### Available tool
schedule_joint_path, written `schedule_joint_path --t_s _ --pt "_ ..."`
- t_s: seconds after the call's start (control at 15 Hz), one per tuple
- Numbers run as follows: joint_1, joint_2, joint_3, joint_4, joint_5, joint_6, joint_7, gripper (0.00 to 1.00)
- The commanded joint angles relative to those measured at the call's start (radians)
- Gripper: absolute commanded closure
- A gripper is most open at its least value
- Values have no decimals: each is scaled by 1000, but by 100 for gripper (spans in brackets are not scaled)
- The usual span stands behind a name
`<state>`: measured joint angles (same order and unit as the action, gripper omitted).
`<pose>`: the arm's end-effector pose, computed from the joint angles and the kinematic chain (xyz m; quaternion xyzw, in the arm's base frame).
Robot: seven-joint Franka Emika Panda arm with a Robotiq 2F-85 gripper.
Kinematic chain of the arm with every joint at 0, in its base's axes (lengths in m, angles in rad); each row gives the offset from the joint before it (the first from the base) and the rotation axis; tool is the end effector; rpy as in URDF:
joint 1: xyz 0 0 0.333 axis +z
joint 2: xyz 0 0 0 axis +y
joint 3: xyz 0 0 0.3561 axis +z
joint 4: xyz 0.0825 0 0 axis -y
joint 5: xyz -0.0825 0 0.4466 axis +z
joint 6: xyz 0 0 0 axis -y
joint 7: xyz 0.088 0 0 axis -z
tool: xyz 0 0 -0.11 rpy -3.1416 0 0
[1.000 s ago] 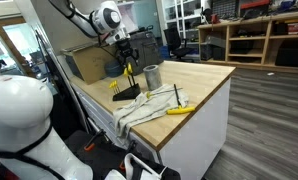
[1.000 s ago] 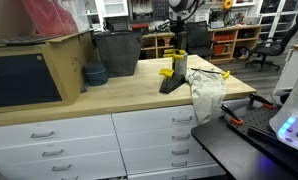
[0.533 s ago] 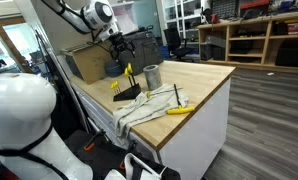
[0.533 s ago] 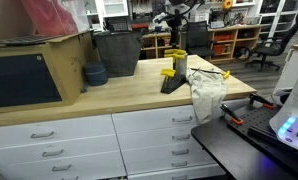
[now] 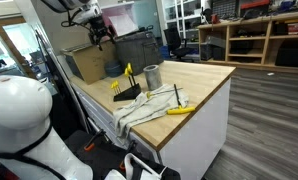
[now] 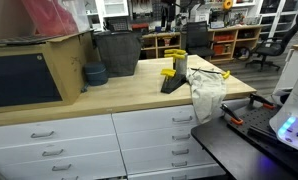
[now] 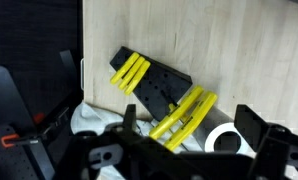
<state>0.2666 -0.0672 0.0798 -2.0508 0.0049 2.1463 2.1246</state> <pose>0.5690 0.2064 0.4958 -0.6272 0.7746 -0.0272 0.0765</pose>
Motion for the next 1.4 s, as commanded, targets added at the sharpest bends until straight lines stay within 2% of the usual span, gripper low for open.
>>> schedule_joint_path --t_s 0.0,0.2,0.47,0.87,1.2,1.27,1.33 --pt "-60 -18 24 67 3 -144 -235 0" --pt "-97 -5 22 122 -55 -254 -410 0" --pt "-137 38 15 182 -133 -319 -642 0" --pt "-194 111 -23 202 -256 -282 -993 0" --pt "-216 132 -51 164 -269 -216 -1219 0" --pt "-213 127 -51 159 -261 -219 -1246 0" --pt "-209 141 -54 174 -266 -239 -1173 0"
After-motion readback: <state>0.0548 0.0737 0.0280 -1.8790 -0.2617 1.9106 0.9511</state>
